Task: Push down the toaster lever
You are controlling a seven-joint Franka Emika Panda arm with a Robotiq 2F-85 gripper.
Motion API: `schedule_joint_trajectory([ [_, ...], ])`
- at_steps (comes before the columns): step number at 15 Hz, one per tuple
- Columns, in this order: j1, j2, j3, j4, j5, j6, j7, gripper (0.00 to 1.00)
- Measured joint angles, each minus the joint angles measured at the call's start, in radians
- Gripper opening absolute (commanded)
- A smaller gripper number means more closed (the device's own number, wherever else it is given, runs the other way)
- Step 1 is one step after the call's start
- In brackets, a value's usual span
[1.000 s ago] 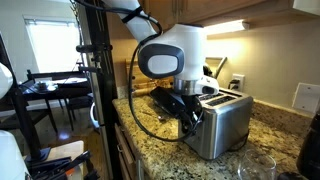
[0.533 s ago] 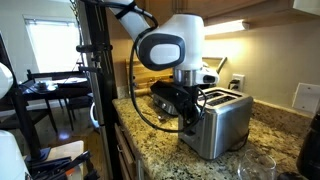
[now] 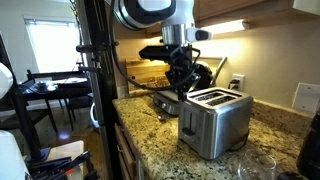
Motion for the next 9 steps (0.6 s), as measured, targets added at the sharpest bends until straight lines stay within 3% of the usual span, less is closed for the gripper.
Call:
schedule_joint_trajectory([
  [8, 0.000, -0.131, 0.000, 0.000, -0.007, -0.210, 0.010, 0.99],
  [9, 0.000, -0.143, 0.000, 0.000, -0.011, -0.244, 0.018, 0.99],
])
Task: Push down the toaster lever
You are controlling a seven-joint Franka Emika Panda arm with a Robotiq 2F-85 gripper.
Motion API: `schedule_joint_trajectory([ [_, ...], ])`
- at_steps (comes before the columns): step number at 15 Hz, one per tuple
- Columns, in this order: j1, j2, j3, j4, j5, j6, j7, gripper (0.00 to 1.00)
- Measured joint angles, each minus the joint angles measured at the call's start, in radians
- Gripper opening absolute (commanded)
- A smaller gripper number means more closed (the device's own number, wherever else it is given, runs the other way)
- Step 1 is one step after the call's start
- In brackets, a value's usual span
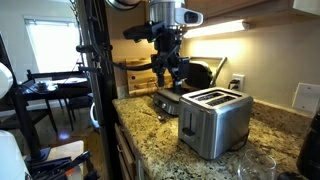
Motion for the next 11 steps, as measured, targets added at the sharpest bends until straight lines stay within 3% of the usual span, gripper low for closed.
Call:
schedule_joint_trajectory([
  [4, 0.000, -0.022, 0.000, 0.001, -0.013, -0.082, 0.019, 1.00],
  [11, 0.000, -0.017, 0.000, 0.001, -0.020, -0.087, 0.028, 1.00],
])
